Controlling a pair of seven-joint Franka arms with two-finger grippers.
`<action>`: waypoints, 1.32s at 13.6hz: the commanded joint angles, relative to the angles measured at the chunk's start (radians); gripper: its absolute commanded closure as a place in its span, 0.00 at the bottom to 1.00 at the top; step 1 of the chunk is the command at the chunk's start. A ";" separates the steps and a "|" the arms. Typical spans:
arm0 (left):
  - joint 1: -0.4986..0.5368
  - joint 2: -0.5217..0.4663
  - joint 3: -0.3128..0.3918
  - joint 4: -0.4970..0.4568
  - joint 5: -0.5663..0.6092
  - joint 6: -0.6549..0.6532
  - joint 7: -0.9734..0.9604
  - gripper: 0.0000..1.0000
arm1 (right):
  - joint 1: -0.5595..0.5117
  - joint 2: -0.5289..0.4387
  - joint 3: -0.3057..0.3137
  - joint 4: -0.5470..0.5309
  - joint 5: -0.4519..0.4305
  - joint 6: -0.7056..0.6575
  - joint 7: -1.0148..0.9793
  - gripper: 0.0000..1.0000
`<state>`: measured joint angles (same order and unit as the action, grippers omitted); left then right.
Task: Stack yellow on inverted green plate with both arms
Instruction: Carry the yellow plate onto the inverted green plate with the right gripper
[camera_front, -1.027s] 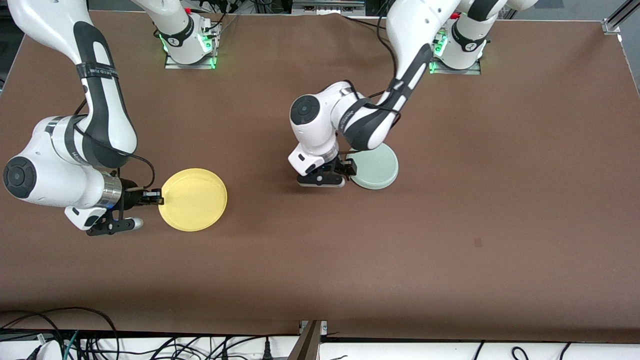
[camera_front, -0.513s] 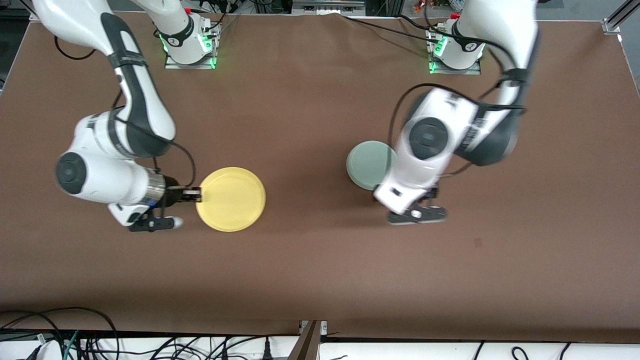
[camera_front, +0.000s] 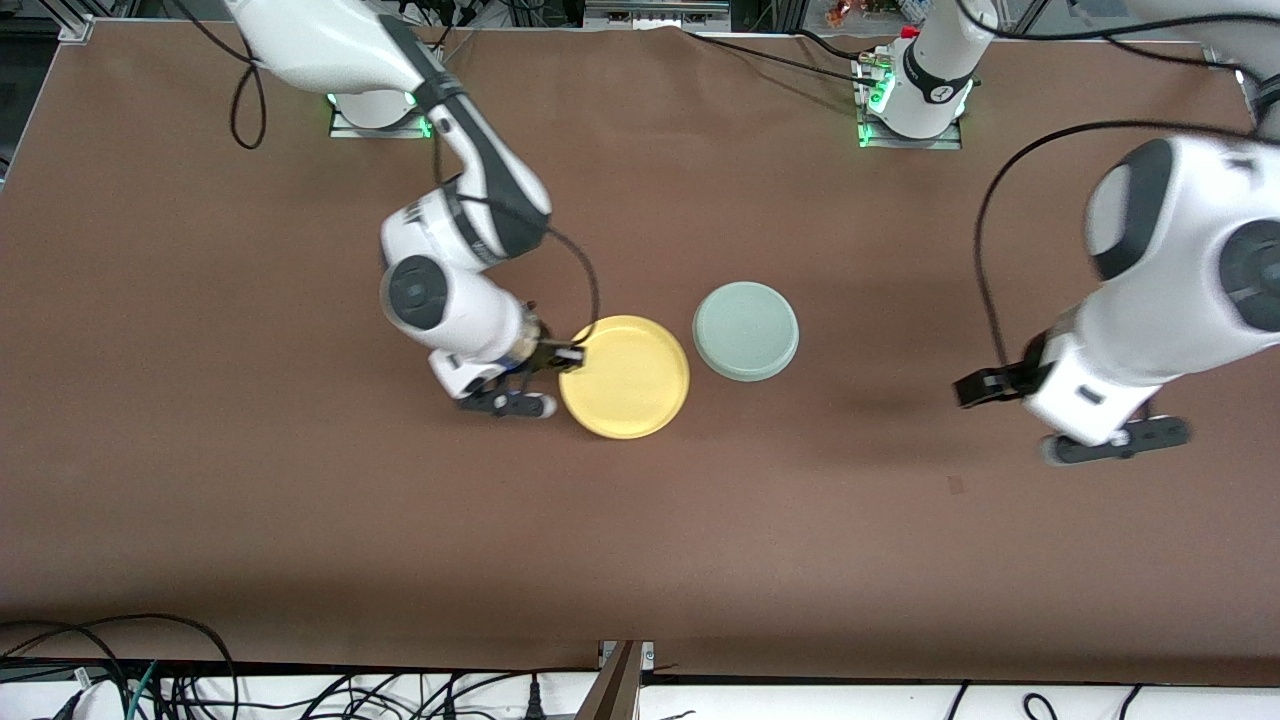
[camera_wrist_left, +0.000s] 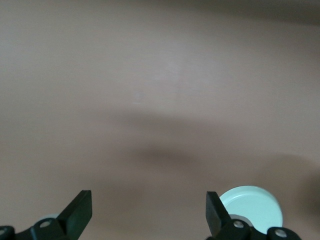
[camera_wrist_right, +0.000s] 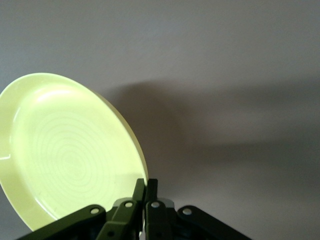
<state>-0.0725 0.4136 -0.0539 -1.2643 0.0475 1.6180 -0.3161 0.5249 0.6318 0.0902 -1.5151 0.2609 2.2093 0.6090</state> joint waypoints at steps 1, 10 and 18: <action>0.055 -0.091 -0.012 -0.026 -0.025 -0.102 0.113 0.00 | 0.111 0.064 -0.010 0.026 0.008 0.113 0.153 1.00; 0.057 -0.457 0.084 -0.385 -0.023 -0.006 0.226 0.00 | 0.311 0.144 -0.014 0.023 0.003 0.297 0.411 1.00; 0.069 -0.437 0.028 -0.360 -0.009 -0.023 0.230 0.00 | 0.314 0.183 -0.014 0.019 -0.002 0.337 0.416 1.00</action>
<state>-0.0052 -0.0146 -0.0122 -1.6279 0.0472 1.5911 -0.0907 0.8320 0.7903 0.0804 -1.5145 0.2607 2.5147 1.0117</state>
